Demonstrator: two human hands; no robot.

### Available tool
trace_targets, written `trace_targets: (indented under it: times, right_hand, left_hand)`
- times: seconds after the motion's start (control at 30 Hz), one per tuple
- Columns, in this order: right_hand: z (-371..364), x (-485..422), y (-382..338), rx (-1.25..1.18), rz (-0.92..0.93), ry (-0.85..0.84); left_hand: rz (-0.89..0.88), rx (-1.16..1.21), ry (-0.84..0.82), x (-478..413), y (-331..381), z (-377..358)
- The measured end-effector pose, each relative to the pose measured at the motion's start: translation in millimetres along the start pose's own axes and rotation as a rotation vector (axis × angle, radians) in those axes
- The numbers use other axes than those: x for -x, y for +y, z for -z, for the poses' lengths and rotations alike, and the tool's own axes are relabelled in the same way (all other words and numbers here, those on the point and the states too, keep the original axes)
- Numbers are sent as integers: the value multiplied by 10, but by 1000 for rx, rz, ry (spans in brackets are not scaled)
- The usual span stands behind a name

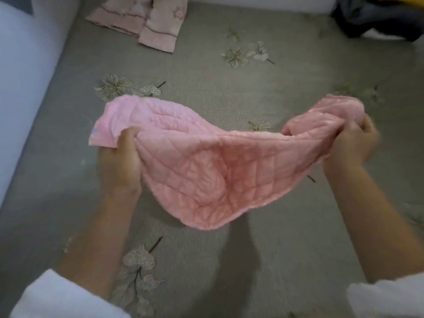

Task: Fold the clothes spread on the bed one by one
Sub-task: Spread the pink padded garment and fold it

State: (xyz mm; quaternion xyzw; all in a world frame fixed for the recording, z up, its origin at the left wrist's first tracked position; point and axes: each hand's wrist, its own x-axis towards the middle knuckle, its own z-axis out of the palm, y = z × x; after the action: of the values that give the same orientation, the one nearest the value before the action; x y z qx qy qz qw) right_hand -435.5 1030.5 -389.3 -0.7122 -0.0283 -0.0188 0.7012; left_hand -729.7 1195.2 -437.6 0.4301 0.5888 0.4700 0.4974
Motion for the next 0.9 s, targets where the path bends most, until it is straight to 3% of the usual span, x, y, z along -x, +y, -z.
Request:
trace_targets:
  times: [0.1,0.17,0.27,0.33,0.4,0.47,0.53,0.6,0.63,0.67,0.73,0.8,0.83,0.9]
  right_hand:
    - [561,50,101,54,41,32]
    - [956,128,436,228,-59,28]
    - [1536,313,1150,578,-403,-58]
    - [1844,441,1469,736,-564,-206]
    - [2047,499,1658,787,-607,-274]
    - [2171,479,1755,643,-641,-251]
    - [2271,437,1784,272,-856,-319]
    - [2397,408,1796,-140,-1072,-391]
    - [2473,422,1798,-239,-1140,-441]
    - [2543,459,1788,-204,-1174,-519]
    - [2619,572,1787,154,-1060,-824]
    - [2562,613,1774,542,-723,-1053]
    - [2485,580,1757,593,-606,-1059]
    - [2263,462,1627,480,-554,-957]
  left_hand:
    - [-177,-59,-3,477,-24,154]
    - [-63,-200,27,860,-353,290]
    - [148,-434,-10,1350,-1044,496]
    - [199,-422,-128,1591,-1404,635]
    - [294,-447,-201,1766,-1622,712]
    - [375,-432,-133,1876,-1723,708]
    - [519,-143,-114,2002,-1706,709]
    - [701,206,-296,2135,-1702,768]
    - [764,261,-410,2225,-1712,811]
    - [783,149,-539,2313,-1715,861]
    - [630,-346,-769,2483,-1749,886]
    - [355,-720,-747,2515,-1787,812]
    - [275,-774,-666,2476,-1731,738]
    - [187,-684,-550,2328,-1584,610]
